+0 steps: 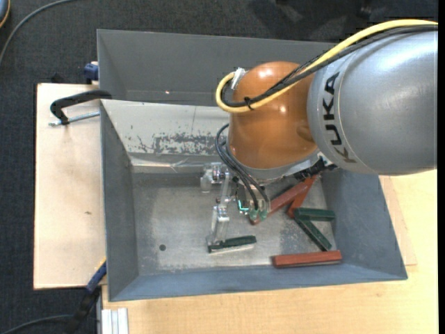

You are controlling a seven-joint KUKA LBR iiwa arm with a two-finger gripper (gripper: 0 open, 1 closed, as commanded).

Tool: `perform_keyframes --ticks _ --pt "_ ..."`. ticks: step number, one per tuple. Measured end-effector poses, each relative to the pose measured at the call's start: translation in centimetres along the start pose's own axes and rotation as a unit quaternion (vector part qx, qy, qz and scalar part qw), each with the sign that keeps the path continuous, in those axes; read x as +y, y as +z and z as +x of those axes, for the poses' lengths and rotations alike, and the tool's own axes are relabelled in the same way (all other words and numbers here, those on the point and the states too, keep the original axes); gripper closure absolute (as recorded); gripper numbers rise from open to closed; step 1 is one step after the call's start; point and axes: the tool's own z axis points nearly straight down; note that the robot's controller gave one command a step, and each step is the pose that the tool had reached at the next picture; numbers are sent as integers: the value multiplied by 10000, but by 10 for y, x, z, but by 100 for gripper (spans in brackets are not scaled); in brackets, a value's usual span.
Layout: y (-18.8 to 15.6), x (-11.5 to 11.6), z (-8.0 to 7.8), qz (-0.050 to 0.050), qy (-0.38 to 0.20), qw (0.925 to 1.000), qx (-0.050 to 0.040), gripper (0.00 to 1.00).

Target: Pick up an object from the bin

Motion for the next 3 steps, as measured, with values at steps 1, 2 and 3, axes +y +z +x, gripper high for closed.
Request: perform_keyframes --ticks 1,2,3 --pt "6 19 -25 -18 170 9998 -68 0" --pt "120 -41 -22 12 -567 9984 0 0" --pt "135 -120 8 13 -1433 9897 -35 0"
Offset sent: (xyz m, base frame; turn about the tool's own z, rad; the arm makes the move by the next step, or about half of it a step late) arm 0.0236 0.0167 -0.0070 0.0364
